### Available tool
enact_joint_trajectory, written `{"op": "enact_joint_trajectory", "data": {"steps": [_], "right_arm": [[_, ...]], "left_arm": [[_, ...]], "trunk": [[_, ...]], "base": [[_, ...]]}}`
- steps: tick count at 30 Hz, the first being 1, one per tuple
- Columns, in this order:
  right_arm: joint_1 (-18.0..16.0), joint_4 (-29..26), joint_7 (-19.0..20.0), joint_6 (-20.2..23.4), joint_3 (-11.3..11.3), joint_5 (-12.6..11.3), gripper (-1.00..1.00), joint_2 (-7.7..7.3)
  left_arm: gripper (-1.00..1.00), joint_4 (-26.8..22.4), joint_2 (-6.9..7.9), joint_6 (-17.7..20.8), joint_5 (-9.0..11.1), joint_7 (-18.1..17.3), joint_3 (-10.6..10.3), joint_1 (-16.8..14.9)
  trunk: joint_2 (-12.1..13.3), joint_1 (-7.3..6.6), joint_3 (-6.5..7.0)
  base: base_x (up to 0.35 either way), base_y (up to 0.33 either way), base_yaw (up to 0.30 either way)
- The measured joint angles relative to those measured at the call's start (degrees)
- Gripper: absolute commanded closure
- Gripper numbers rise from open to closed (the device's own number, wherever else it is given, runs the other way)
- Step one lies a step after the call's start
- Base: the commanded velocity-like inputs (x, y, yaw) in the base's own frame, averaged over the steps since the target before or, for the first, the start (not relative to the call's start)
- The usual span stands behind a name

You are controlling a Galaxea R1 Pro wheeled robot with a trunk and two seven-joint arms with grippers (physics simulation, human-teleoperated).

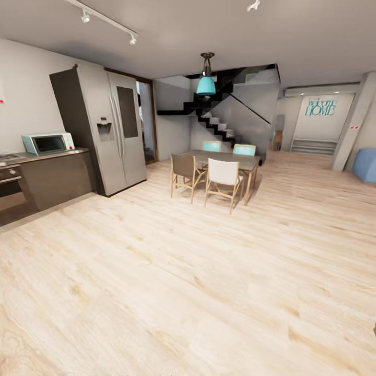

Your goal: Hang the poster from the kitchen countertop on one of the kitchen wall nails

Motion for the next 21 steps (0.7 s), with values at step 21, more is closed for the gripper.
{"op": "enact_joint_trajectory", "data": {"steps": [21], "right_arm": [[0.0, -0.1, 0.2, -0.1, 1.9, 0.0, -1.00, -0.06]], "left_arm": [[-1.00, 0.0, 0.01, 0.1, 0.0, 0.0, 1.3, 0.0]], "trunk": [[0.0, -0.03, -0.37]], "base": [[0.147, -0.135, 0.179]]}}
